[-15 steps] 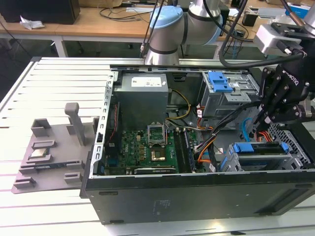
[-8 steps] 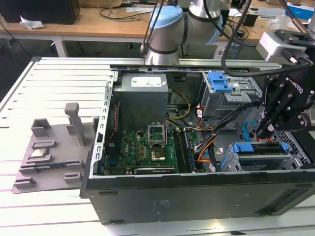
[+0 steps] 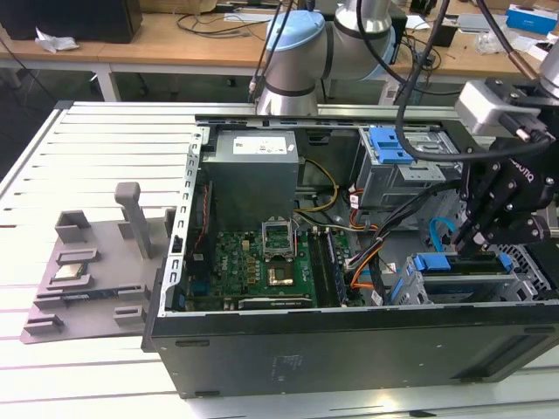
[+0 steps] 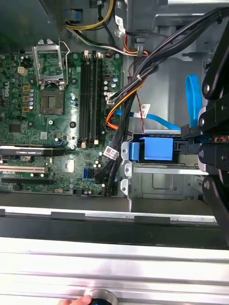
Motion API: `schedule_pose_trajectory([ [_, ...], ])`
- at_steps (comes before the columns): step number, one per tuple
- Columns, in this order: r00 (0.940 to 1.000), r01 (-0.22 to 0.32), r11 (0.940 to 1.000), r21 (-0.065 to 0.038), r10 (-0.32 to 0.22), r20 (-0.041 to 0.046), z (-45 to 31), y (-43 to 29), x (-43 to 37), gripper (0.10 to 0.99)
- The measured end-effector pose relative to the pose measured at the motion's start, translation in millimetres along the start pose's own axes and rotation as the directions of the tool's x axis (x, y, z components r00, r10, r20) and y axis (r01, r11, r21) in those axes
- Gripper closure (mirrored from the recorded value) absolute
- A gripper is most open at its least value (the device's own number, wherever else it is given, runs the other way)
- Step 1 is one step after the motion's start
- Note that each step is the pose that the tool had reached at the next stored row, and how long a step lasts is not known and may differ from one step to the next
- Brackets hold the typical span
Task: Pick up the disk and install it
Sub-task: 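Insert the second disk wire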
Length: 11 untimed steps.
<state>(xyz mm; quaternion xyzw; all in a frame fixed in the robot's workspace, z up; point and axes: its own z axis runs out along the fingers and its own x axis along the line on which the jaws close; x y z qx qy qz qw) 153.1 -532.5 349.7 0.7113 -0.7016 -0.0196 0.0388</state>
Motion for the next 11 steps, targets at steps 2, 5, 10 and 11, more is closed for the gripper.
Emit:
schedule_pose_trajectory([
  [2,1.0000,0.001,1.0000,0.000,-0.001,-0.0002,1.0,-1.4,-0.2,0.925],
  [5,1.0000,0.003,1.0000,0.000,-0.003,-0.0001,2.3,-5.1,-0.9,0.925],
  [10,1.0000,0.003,1.0000,0.000,-0.003,-0.0003,7.5,-6.5,-1.3,0.925],
  [11,1.0000,0.003,1.0000,0.000,-0.003,-0.0005,7.9,-6.6,-1.3,0.925],
])
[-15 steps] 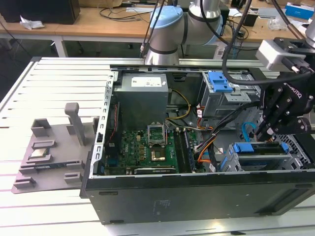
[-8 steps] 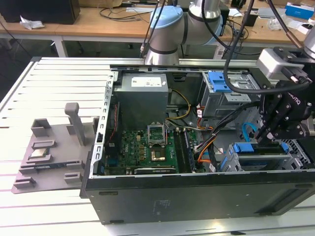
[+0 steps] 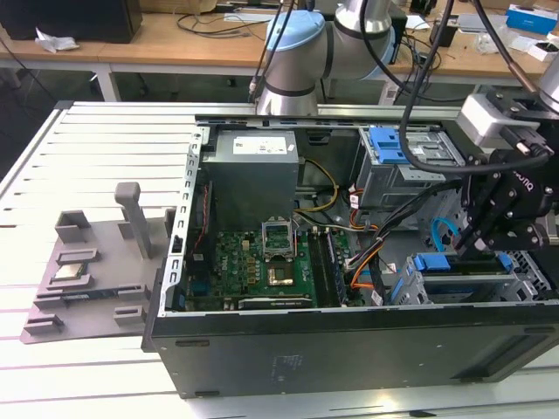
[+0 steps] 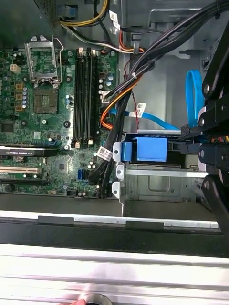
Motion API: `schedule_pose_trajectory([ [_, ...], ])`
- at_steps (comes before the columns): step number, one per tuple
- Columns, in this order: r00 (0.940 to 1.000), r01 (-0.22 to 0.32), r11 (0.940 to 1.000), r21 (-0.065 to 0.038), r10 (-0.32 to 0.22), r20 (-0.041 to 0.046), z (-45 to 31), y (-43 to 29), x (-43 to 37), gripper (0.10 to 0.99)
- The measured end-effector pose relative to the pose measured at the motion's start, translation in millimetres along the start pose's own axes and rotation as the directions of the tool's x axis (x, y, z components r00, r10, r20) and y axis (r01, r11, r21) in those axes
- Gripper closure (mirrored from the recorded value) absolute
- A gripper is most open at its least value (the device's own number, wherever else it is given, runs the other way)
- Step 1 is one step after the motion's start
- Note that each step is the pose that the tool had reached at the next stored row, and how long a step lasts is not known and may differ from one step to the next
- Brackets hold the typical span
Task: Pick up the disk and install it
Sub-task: 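Insert the second disk wire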
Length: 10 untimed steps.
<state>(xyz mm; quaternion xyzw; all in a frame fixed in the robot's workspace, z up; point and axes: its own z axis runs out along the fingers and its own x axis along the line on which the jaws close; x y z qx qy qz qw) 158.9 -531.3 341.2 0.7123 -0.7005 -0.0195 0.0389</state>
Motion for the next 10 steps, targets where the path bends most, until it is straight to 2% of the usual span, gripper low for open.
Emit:
schedule_pose_trajectory([
  [8,1.0000,0.000,1.0000,0.000,0.000,0.0005,2.4,-0.2,-0.1,0.914],
  [9,1.0000,0.000,1.0000,0.000,0.000,0.0002,1.2,-0.1,0.0,0.851],
  [10,1.0000,0.000,1.0000,0.000,0.000,0.0003,-4.3,0.4,-0.2,0.851],
])
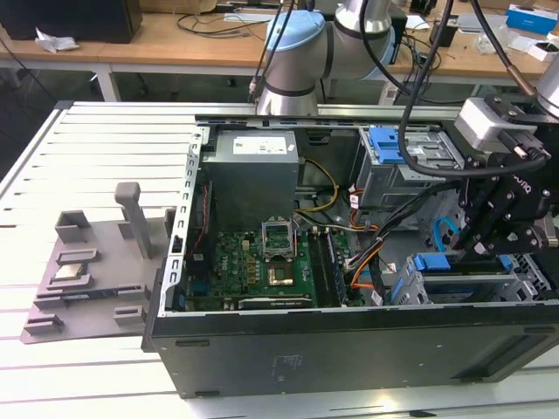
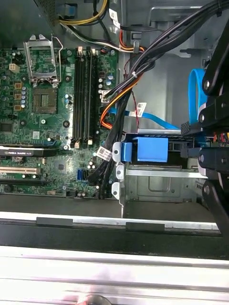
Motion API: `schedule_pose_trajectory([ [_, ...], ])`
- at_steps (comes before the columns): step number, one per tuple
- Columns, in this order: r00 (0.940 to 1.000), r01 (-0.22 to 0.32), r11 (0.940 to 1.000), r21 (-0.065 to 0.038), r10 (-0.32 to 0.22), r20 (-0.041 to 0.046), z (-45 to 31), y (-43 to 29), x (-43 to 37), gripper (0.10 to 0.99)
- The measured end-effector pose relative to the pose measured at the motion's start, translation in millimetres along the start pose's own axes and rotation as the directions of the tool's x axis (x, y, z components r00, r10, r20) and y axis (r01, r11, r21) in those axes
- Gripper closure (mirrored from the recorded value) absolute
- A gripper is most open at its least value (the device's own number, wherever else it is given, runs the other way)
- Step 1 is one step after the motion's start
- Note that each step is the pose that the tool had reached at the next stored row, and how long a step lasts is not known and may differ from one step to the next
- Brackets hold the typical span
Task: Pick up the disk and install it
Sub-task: 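Insert the second disk wire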
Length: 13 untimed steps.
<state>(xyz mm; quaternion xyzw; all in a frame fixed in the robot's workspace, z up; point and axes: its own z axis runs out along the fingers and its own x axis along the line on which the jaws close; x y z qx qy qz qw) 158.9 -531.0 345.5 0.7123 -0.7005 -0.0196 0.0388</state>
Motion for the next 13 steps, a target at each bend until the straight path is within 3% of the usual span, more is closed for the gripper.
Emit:
schedule_pose_trajectory([
  [3,1.0000,0.000,1.0000,0.000,0.000,-0.0012,-15.4,1.2,-6.7,0.851],
  [5,1.0000,0.000,1.0000,0.000,0.000,-0.0052,-32.8,2.5,-12.3,0.980],
  [7,1.0000,0.000,1.0000,0.000,0.000,-0.0057,-44.0,3.4,-12.5,0.980],
  [13,1.0000,0.000,1.0000,0.000,0.000,-0.0059,-44.3,3.4,-12.5,0.980],
])
